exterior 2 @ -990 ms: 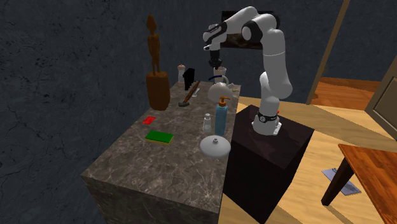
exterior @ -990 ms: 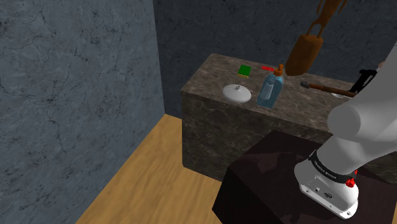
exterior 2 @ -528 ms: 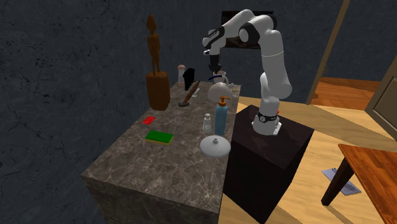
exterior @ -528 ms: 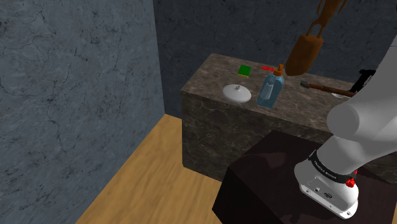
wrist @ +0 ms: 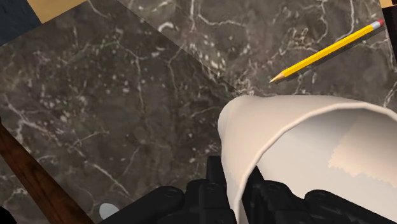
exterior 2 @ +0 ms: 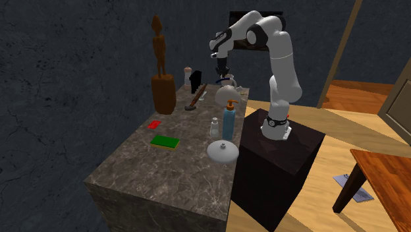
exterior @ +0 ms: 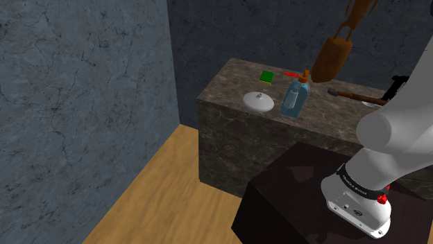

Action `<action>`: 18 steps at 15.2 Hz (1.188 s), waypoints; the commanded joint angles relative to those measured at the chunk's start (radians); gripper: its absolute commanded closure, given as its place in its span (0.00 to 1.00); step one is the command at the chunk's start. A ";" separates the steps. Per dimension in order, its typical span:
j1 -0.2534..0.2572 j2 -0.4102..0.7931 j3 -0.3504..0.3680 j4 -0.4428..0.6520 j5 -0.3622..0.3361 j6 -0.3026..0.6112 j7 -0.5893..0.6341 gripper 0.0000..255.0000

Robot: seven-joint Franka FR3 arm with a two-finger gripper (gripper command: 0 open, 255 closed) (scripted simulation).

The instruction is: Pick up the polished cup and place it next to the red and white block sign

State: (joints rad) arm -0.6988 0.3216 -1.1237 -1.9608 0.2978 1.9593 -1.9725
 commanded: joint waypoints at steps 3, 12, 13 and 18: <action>0.004 -0.003 -0.001 -0.007 -0.004 -0.006 0.002 0.00; 0.016 -0.035 -0.027 0.093 -0.044 -0.120 0.031 0.00; 0.016 -0.035 -0.027 0.093 -0.045 -0.120 0.031 0.00; 0.016 -0.035 -0.027 0.093 -0.044 -0.120 0.031 0.00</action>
State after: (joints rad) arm -0.6827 0.2869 -1.1506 -1.8679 0.2536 1.8401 -1.9412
